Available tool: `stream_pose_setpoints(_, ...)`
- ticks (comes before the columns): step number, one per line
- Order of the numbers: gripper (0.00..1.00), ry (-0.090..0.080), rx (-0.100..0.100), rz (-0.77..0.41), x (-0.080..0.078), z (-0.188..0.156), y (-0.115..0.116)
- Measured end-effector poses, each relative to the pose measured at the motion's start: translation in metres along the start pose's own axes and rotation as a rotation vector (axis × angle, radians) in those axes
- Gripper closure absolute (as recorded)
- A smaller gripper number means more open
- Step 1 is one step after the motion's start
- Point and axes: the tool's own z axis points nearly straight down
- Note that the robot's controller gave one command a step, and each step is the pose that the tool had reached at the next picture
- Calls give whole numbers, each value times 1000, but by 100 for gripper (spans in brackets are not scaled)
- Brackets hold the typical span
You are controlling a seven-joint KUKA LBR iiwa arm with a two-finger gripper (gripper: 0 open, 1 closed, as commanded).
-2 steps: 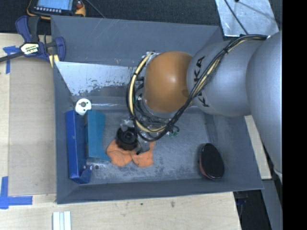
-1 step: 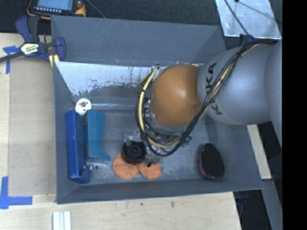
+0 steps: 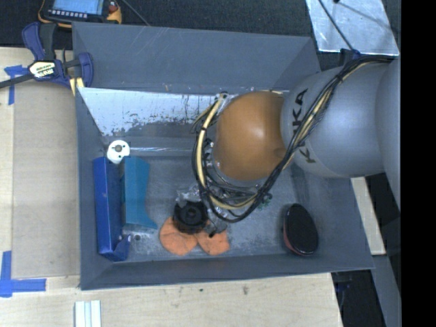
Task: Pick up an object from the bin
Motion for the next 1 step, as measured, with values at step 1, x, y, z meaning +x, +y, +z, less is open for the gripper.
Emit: stream_pose_setpoints(1,100,4,-3,-6,3,-54,5)
